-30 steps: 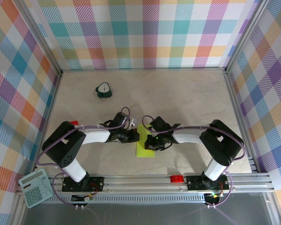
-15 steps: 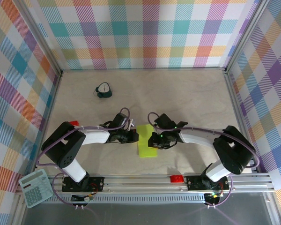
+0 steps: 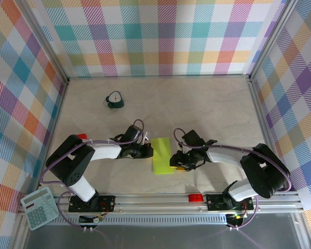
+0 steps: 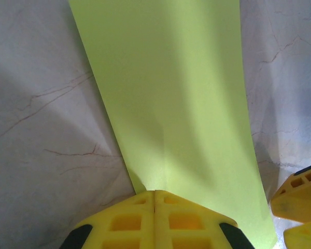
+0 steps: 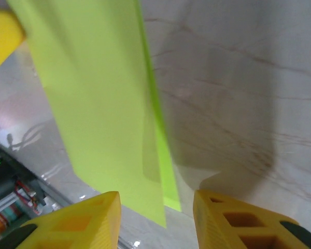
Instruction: Fold a paper plane with a square sheet of paper (fold left side to right side)
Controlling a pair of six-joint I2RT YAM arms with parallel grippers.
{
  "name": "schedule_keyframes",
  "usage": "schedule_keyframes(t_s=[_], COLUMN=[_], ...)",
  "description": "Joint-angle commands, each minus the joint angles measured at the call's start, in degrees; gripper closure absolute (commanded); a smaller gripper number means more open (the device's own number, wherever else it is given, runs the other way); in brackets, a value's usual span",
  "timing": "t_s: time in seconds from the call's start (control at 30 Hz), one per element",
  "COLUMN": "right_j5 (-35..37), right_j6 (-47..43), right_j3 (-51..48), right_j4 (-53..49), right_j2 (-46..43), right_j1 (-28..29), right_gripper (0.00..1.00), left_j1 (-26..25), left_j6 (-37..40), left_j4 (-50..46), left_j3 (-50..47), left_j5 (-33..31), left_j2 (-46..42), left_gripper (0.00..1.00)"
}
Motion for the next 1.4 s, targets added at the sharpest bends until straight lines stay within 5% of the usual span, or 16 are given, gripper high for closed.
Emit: schedule_keyframes(t_s=[0.0,1.37], right_j5=[-4.94,-8.25], right_j6=[1.29,-10.32], right_j3=[-1.29,10.02], right_j4=[5.19,7.77], right_j2=[1.95,13.52], right_j1=[0.23,-8.83], right_gripper=[0.59,0.81], left_j1=[-0.49,-0.40], left_j6=[1.35,2.58], left_j4=[-3.34,-3.24], left_j3=[-0.54,0.67], left_j5=[-0.68,-0.93], left_j2=[0.97,1.12], left_gripper=[1.00,1.00])
